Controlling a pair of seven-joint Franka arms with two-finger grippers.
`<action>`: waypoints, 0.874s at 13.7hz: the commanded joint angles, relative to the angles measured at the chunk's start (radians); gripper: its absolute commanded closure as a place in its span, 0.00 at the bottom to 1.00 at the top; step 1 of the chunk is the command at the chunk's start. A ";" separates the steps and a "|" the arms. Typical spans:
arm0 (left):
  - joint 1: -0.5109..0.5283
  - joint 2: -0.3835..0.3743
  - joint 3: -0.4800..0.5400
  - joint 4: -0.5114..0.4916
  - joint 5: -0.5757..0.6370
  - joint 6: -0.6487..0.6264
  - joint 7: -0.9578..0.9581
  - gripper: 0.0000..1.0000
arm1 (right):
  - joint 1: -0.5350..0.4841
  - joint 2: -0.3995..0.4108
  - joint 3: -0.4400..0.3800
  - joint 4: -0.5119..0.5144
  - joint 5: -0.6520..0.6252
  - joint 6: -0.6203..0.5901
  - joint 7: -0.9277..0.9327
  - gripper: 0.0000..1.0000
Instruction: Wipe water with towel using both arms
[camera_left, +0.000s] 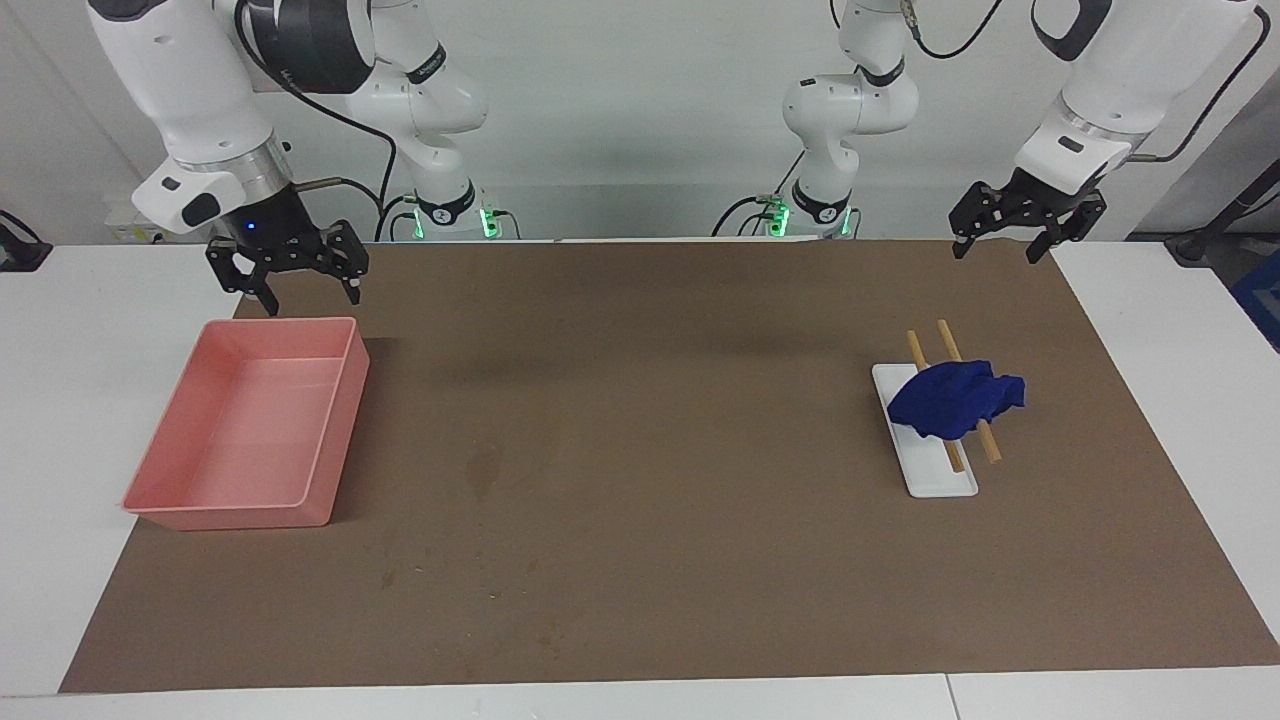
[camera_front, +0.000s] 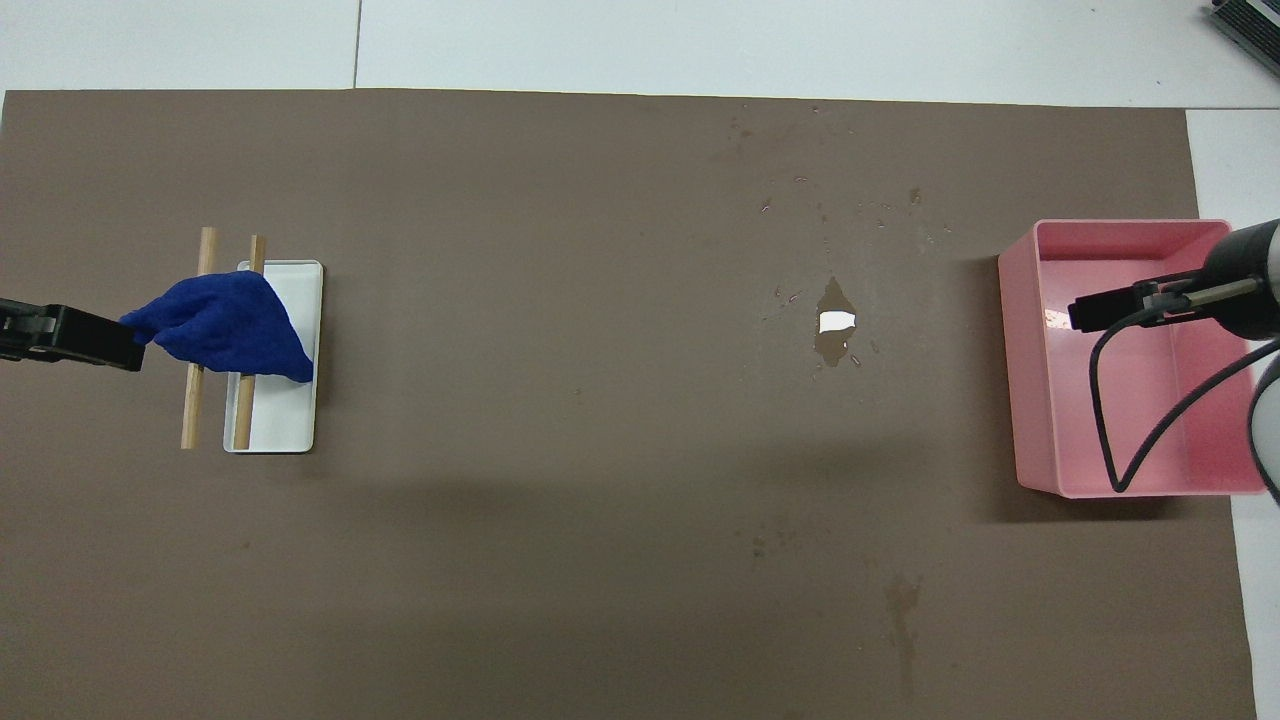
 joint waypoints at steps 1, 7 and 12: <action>0.013 -0.010 -0.002 -0.002 -0.006 0.014 -0.001 0.00 | -0.008 0.002 0.005 0.009 -0.005 -0.020 -0.018 0.00; 0.011 -0.013 -0.002 -0.010 -0.008 0.016 -0.005 0.00 | -0.006 0.002 0.005 0.009 -0.005 -0.020 -0.018 0.00; 0.011 -0.059 -0.004 -0.196 0.016 0.300 -0.037 0.00 | -0.008 0.002 0.005 0.009 -0.005 -0.020 -0.018 0.00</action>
